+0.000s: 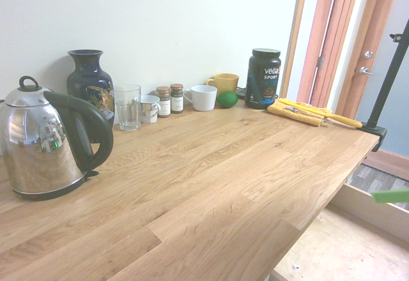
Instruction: Put scissor in the drawer
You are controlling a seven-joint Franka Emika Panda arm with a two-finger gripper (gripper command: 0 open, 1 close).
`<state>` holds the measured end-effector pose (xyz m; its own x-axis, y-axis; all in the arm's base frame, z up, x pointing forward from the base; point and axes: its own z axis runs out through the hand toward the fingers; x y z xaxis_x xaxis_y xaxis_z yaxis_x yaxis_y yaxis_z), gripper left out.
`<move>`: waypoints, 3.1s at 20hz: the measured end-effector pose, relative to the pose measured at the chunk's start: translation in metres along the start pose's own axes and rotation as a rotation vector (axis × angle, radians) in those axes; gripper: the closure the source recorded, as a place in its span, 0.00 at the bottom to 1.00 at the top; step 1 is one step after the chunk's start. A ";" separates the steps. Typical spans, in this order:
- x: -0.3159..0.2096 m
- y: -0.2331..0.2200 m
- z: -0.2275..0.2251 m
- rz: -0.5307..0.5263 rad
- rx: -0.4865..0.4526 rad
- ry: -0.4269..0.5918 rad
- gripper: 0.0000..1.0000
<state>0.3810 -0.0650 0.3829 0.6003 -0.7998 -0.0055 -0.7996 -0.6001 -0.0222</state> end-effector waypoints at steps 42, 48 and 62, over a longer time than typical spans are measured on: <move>0.021 0.004 0.249 -0.048 -0.044 -0.039 0.00; 0.024 0.003 0.256 -0.044 -0.047 -0.043 0.00; 0.027 -0.003 0.246 -0.049 -0.029 -0.029 0.00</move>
<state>0.4034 -0.0804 0.1364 0.6385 -0.7689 -0.0339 -0.7692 -0.6390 0.0061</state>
